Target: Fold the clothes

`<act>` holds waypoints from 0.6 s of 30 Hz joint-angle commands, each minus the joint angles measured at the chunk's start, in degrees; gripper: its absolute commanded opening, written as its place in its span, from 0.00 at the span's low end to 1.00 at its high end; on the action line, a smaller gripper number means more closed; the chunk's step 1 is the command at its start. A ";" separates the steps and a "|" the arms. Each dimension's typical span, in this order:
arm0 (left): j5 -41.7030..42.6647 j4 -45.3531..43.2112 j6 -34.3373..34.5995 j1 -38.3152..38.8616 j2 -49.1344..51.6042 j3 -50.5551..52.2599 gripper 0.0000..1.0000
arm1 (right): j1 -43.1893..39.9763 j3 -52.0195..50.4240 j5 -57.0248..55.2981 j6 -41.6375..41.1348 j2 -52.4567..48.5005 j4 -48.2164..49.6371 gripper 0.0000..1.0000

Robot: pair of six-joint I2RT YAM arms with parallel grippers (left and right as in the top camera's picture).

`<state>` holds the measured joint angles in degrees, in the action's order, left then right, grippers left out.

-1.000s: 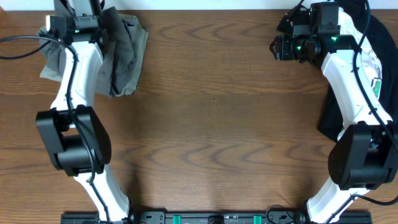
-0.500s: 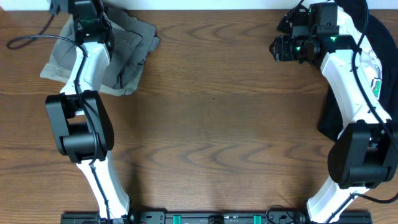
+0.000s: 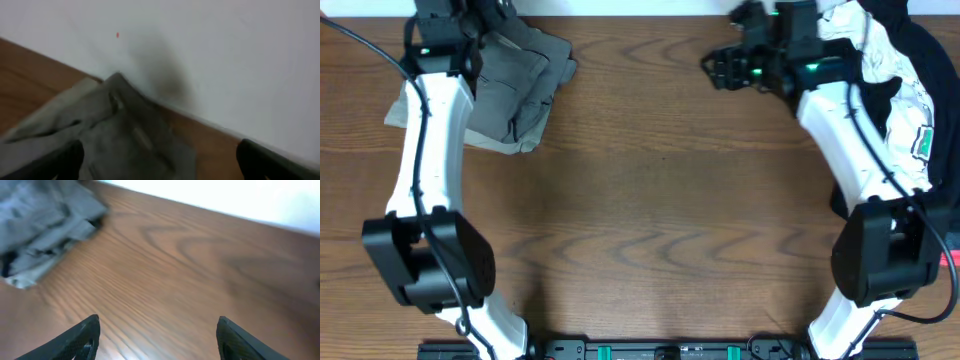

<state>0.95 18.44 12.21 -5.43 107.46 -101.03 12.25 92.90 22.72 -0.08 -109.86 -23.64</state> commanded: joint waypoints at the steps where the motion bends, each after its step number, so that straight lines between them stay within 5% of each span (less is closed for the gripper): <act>1: 2.64 5.18 -12.00 -1.05 0.55 -0.46 0.98 | 3.34 -0.13 1.05 -2.51 -1.95 2.23 0.73; 4: 4.81 8.90 -12.98 -2.10 0.55 -0.46 0.98 | 5.07 -0.13 -0.66 -5.57 -3.80 4.35 0.69; 11: 7.41 16.41 -32.44 -1.20 1.60 -0.46 0.98 | 2.91 -0.13 -0.85 -8.24 -4.92 5.01 0.68; 18: 0.94 7.85 -36.17 -0.96 7.74 -0.46 0.98 | -1.53 -0.13 -0.15 -8.22 -4.92 0.20 0.69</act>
<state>4.75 28.58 -19.79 -5.87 111.61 -101.16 12.36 92.82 22.31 -7.33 -114.91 -22.33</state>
